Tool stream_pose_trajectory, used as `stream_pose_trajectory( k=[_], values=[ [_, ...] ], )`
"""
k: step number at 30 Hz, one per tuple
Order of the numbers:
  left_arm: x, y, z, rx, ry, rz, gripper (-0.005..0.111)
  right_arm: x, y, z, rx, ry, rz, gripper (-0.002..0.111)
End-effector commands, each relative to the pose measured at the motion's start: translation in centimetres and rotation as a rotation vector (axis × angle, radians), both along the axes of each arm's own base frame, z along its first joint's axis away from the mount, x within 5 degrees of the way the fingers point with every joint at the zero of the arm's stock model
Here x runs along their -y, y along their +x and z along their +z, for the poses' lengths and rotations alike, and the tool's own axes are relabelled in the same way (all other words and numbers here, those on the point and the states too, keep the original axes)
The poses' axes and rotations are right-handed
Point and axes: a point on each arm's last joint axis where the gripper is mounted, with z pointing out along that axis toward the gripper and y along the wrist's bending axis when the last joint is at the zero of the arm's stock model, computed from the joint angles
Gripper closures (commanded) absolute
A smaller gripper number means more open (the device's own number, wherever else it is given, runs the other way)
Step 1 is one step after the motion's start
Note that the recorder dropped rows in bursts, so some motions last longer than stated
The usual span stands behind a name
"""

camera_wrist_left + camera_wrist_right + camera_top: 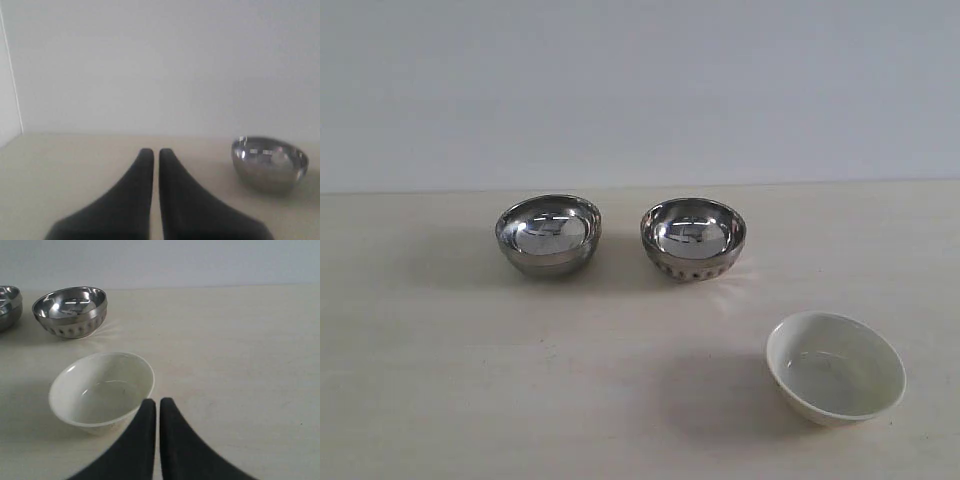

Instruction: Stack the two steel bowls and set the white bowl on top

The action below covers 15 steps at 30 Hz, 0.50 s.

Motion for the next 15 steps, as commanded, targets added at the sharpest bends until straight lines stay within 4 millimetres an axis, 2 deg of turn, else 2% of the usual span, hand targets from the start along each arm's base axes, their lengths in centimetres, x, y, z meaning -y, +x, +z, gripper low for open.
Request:
stream_pose_trajectory(
  k=[1, 9, 12, 15],
  values=[
    [-0.1, -0.4, 2.2, 0.259, -0.026, 0.008, 0.103, 0.0, 0.0, 0.1, 0.012, -0.003, 0.000, 0.108],
    [-0.1, -2.3, 5.7, 0.704, -0.148, -0.043, 0.103, 0.0, 0.0, 0.1, 0.012, -0.003, 0.000, 0.108],
    [-0.1, -3.0, 6.4, 0.818, -0.242, -0.102, 0.103, 0.0, 0.0, 0.1, 0.012, -0.003, 0.000, 0.108],
    [0.0, -3.4, 6.8, 0.874, -0.257, -0.120, 0.103, 0.0, 0.0, 0.1, 0.012, -0.003, 0.000, 0.108]
  ],
)
